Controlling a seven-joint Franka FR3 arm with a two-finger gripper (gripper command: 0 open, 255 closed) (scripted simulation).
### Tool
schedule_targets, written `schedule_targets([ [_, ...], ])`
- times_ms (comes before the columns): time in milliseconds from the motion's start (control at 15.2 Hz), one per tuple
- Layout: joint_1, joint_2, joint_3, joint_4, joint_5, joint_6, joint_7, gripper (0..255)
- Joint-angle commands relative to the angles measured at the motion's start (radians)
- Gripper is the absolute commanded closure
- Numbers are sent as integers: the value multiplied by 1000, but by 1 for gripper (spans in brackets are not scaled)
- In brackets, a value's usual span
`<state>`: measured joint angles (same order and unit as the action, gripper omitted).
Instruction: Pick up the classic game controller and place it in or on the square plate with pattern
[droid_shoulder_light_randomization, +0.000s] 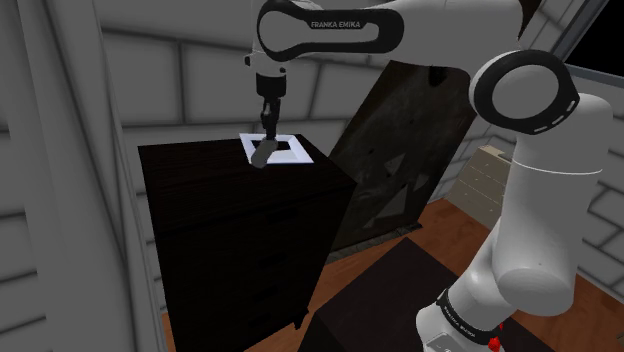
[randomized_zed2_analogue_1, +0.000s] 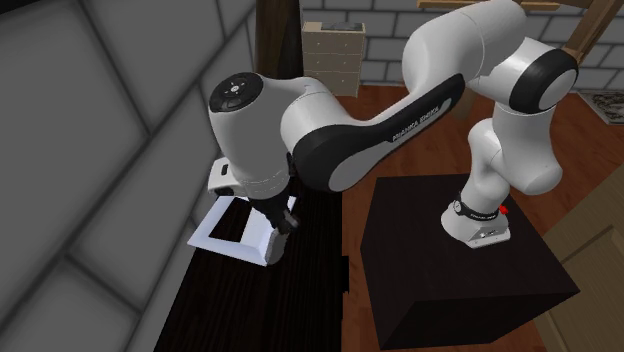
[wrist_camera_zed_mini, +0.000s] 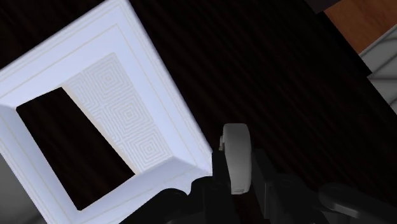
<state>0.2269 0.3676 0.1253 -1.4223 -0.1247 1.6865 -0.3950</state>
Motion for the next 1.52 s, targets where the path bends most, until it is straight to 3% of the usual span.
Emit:
schedule_targets([
  [0,1,0,0,17,0,-18,-1,255],
  [462,-91,54,-46,137,0,-69,-146,255],
  [792,-163,146,-78,308,1,-137,-259,255],
  [1056,-164,135,-77,260,1,-101,-254,255],
  [1122,-164,135,-77,260,1,-101,-254,0],
  [1452,-150,141,-104,102,14,65,-46,0],
])
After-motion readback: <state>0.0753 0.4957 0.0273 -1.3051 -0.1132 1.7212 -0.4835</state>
